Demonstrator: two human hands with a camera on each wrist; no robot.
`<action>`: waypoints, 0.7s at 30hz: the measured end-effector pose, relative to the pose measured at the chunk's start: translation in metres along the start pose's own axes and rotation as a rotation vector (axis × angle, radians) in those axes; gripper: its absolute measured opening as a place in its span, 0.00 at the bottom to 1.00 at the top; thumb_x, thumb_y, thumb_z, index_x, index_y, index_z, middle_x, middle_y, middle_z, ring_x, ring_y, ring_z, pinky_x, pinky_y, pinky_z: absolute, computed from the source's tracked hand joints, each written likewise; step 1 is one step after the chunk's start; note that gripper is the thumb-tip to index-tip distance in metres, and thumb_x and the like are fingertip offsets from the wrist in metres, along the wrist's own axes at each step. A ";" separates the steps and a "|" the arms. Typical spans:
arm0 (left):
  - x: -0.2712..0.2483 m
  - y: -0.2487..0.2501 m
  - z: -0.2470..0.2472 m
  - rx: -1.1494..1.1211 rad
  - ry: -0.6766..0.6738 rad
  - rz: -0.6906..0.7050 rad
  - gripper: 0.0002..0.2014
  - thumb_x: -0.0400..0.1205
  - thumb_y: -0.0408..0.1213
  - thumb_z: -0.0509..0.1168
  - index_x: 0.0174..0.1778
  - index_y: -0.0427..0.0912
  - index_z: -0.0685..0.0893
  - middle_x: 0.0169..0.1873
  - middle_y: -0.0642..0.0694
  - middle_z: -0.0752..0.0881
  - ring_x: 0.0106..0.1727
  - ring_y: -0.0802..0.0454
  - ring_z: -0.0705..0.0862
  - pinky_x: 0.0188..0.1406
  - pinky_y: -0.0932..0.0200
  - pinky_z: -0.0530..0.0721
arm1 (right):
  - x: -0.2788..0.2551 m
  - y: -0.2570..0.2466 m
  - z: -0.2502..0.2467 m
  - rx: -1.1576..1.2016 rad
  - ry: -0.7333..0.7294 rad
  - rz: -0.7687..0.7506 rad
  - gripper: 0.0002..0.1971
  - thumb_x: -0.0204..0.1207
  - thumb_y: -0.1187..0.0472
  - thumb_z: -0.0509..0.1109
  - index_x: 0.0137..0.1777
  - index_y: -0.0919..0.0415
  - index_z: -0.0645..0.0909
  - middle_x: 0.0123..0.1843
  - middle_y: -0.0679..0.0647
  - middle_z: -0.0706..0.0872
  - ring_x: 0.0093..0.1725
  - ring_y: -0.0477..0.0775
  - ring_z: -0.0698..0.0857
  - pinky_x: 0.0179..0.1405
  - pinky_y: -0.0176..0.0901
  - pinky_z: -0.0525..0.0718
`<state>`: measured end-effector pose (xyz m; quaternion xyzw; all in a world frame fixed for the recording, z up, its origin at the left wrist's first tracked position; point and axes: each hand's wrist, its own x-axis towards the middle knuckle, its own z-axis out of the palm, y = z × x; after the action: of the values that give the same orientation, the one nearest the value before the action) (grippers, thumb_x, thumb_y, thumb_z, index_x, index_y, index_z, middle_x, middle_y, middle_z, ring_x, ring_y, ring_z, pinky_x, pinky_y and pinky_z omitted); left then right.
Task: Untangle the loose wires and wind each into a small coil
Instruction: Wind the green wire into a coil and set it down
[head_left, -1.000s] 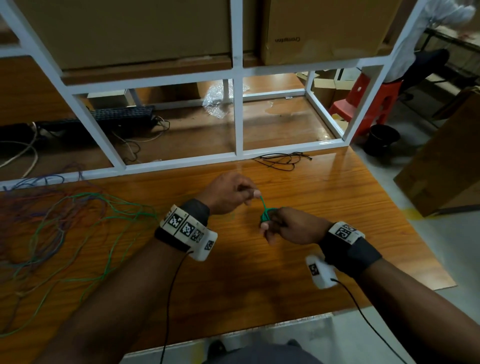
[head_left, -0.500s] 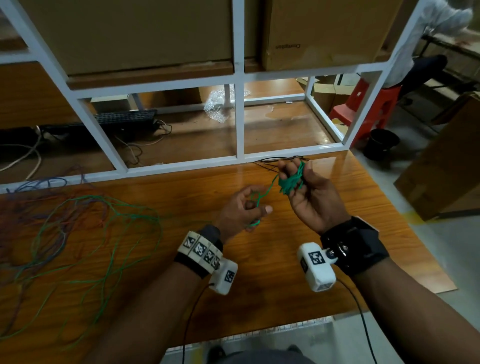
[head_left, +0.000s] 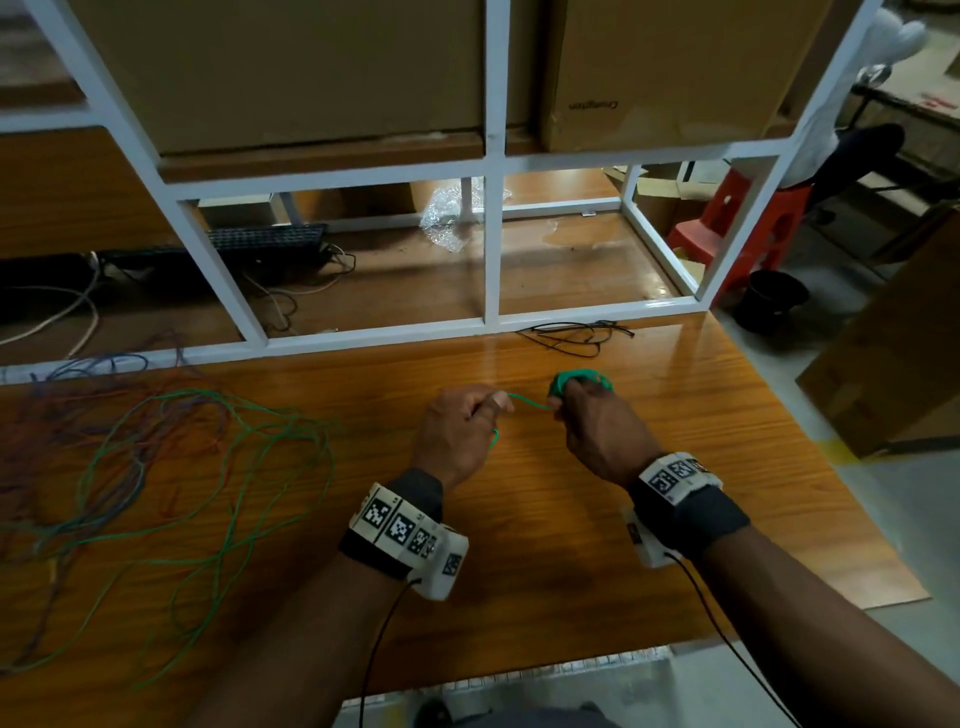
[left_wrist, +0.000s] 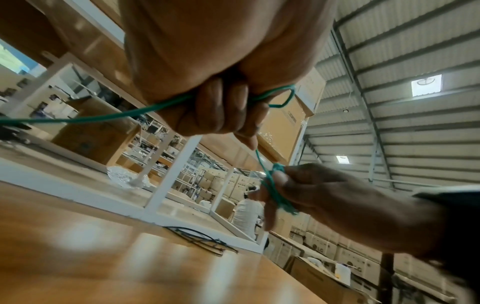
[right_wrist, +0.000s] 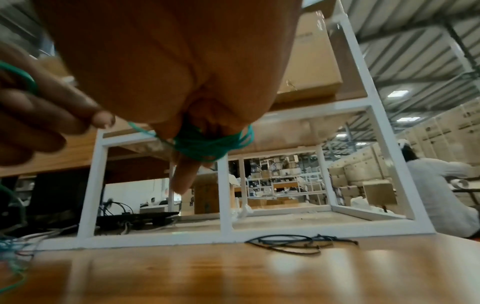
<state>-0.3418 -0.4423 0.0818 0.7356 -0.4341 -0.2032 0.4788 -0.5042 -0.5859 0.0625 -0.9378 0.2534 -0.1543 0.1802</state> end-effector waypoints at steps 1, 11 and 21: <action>0.003 -0.003 -0.005 -0.005 0.017 -0.018 0.13 0.88 0.43 0.63 0.42 0.51 0.91 0.33 0.53 0.86 0.34 0.56 0.82 0.37 0.54 0.83 | -0.003 -0.001 -0.001 0.009 -0.032 -0.055 0.10 0.91 0.56 0.60 0.52 0.60 0.77 0.48 0.60 0.85 0.39 0.58 0.81 0.36 0.54 0.81; 0.030 -0.001 -0.042 -0.482 -0.356 -0.393 0.29 0.81 0.63 0.65 0.57 0.37 0.88 0.26 0.51 0.76 0.23 0.55 0.63 0.21 0.61 0.59 | -0.011 -0.008 -0.009 0.270 -0.505 0.062 0.21 0.90 0.51 0.63 0.38 0.61 0.82 0.35 0.57 0.87 0.30 0.49 0.81 0.35 0.47 0.79; 0.046 -0.011 -0.061 0.189 -0.181 -0.041 0.05 0.81 0.41 0.74 0.49 0.45 0.92 0.50 0.51 0.91 0.52 0.58 0.86 0.53 0.60 0.80 | -0.045 0.028 0.002 0.400 -0.649 0.313 0.17 0.89 0.65 0.62 0.36 0.59 0.81 0.29 0.47 0.82 0.30 0.48 0.79 0.39 0.43 0.77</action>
<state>-0.2684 -0.4466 0.1059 0.7648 -0.4774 -0.2369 0.3619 -0.5519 -0.5839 0.0407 -0.8343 0.2880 0.1324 0.4510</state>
